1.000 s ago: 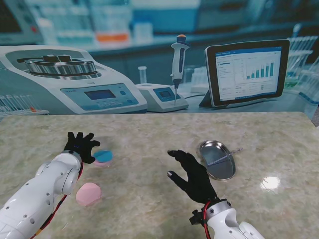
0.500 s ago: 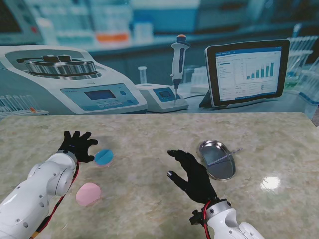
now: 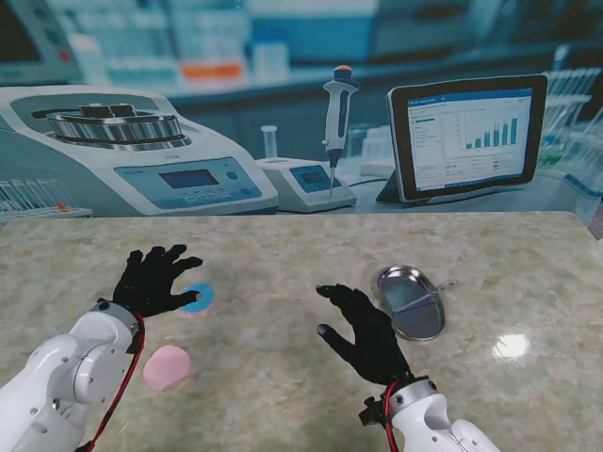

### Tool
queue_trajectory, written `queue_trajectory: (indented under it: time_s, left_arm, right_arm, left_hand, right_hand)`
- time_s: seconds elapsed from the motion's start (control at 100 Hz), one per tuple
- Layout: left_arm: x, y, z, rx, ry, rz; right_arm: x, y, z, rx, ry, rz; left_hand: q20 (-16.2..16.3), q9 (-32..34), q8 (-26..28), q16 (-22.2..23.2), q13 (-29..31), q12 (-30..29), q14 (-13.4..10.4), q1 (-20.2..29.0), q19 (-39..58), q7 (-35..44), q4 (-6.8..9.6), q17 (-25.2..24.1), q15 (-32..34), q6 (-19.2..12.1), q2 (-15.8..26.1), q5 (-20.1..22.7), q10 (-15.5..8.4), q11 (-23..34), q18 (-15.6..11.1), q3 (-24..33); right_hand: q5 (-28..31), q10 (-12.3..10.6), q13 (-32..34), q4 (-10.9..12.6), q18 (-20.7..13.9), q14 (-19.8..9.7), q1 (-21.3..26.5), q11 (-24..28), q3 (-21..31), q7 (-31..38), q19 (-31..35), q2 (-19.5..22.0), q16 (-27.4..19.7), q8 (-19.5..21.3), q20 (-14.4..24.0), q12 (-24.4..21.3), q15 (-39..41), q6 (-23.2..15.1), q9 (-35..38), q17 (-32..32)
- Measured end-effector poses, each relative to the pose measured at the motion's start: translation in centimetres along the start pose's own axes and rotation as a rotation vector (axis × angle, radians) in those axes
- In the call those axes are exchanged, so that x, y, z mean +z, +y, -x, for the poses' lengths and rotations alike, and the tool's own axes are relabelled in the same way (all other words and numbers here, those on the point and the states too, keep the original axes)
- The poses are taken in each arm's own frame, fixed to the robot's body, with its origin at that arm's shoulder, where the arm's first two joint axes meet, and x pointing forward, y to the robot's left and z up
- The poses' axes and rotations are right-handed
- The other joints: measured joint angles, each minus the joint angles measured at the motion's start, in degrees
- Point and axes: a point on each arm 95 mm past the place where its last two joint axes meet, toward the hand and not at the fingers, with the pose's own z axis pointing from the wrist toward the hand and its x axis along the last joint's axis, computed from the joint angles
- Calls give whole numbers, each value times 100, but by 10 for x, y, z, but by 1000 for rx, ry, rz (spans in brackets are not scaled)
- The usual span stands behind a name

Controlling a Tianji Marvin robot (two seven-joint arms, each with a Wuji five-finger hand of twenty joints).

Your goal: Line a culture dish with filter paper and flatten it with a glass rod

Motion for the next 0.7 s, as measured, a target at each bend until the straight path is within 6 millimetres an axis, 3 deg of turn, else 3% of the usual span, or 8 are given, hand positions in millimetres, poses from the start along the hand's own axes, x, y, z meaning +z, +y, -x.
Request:
queue_trajectory:
  time_s: [0.08, 0.09, 0.12, 0.23, 0.7]
  left_arm:
    - [-10, 0, -9, -28, 40, -2]
    - [-11, 0, -9, -31, 45, -3]
    - [-15, 0, -12, -43, 61, -5]
    - [-28, 0, -20, -105, 108, -8]
    - [-69, 13, -44, -264, 231, 11]
  right_arm:
    - [0, 2, -1, -14, -4, -3]
    - [0, 2, -1, -16, -4, -3]
    - [0, 3, -2, -25, -4, -6]
    - [1, 7, -3, -59, 0, -14]
    - [5, 38, -7, -210, -9, -9]
  left_hand:
    - [-4, 0, -24, -46, 0, -47, 0, 334, -74, -74, 13, -32, -50, 26, 231, 0, 1, 0, 0, -639]
    - [-6, 0, -26, -61, 0, -58, 0, 385, -85, -83, 115, -33, -57, 26, 272, 0, 1, 0, 0, -756]
    - [-15, 0, -60, -92, 0, -73, 0, 585, -120, -94, 175, -34, -71, 30, 388, 0, 2, 0, 0, -1106]
    - [-105, -2, -101, -102, 0, -141, 0, 851, -209, -158, 228, -35, -151, 106, 688, -1, 7, -9, 0, -1699]
    - [-468, -2, -112, -168, -124, -227, 27, 982, -421, -219, 284, -43, -230, 113, 1027, -21, 75, -64, 328, -2031]
  right_hand:
    - [0, 0, 0, 179, 0, 0, 169, 0, 73, 0, 0, -12, 0, 0, 0, 0, 0, 0, 0, 0]
    - [0, 0, 0, 222, 0, 0, 174, 0, 89, 0, 0, -12, 0, 0, 0, 0, 0, 0, 0, 0]
    - [0, 0, 0, 296, 0, 0, 179, 1, 113, 0, 0, -13, 0, 1, 0, 0, 0, 0, 0, 0]
    - [0, 0, 0, 358, 0, 0, 221, 3, 223, 0, 0, -13, 0, 11, 0, 0, 0, 0, 0, 0]
    - [0, 0, 0, 245, 0, 0, 102, 138, 122, 207, 22, -69, 0, 72, 0, 0, 14, 0, 0, 2]
